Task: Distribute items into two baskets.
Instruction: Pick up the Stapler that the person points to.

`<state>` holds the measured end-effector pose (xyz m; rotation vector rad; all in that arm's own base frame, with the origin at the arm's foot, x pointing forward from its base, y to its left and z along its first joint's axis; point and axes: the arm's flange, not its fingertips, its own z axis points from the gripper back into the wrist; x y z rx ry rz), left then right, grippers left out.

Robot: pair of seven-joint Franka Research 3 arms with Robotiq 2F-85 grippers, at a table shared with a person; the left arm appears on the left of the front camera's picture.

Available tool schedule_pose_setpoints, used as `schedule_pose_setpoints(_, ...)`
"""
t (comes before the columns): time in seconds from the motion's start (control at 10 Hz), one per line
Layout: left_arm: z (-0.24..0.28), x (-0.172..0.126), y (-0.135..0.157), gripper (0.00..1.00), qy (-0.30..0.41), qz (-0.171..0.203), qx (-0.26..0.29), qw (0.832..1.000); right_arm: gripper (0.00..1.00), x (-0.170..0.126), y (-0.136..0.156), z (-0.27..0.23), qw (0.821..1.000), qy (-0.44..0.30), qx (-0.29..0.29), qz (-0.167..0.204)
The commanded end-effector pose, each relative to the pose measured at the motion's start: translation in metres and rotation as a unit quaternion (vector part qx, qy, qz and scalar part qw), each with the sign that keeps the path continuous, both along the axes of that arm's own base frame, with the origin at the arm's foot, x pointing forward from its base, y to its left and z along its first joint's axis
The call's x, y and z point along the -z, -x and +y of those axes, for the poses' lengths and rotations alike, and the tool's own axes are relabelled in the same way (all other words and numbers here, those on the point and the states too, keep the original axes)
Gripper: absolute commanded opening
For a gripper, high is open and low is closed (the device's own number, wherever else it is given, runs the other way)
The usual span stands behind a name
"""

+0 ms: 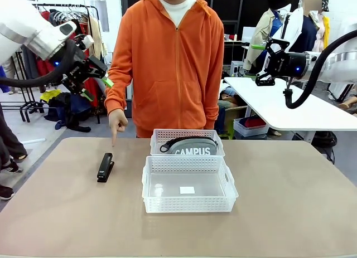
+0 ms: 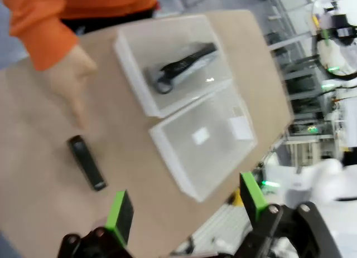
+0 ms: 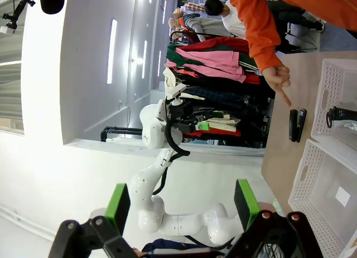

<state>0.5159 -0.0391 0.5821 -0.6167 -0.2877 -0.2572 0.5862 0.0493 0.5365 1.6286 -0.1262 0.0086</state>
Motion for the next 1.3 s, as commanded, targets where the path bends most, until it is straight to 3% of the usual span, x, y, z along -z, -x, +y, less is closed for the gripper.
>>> schedule_pose_setpoints(0.0,-0.022,0.012,0.010,1.00,-0.078,-0.027,-0.042,0.996,1.00,-0.002,0.000,-0.001,1.000,-0.005,0.005,0.004)
schedule_pose_setpoints(0.3,-0.048,0.035,0.016,1.00,-0.166,-0.042,-0.038,0.985,1.00,-0.002,0.000,-0.001,1.000,-0.005,0.005,0.004)
schedule_pose_setpoints(0.4,-0.050,0.038,0.015,1.00,-0.164,-0.039,-0.032,0.985,1.00,-0.002,0.000,-0.001,1.000,-0.005,0.005,0.004)
schedule_pose_setpoints(0.5,-0.053,0.037,0.014,1.00,-0.104,-0.030,-0.024,0.994,1.00,-0.002,0.000,-0.001,1.000,-0.005,0.005,0.004)
schedule_pose_setpoints(0.6,-0.051,0.037,0.010,1.00,-0.156,-0.047,-0.021,0.986,1.00,-0.002,0.000,-0.001,1.000,-0.005,0.005,0.004)
schedule_pose_setpoints(1.1,-0.054,0.039,0.011,1.00,-0.150,-0.044,-0.021,0.988,1.00,-0.002,0.000,-0.001,1.000,-0.005,0.005,0.004)
schedule_pose_setpoints(1.2,-0.066,0.047,0.006,1.00,-0.224,-0.041,-0.062,0.972,1.00,-0.002,0.000,-0.001,1.000,-0.005,0.005,0.004)
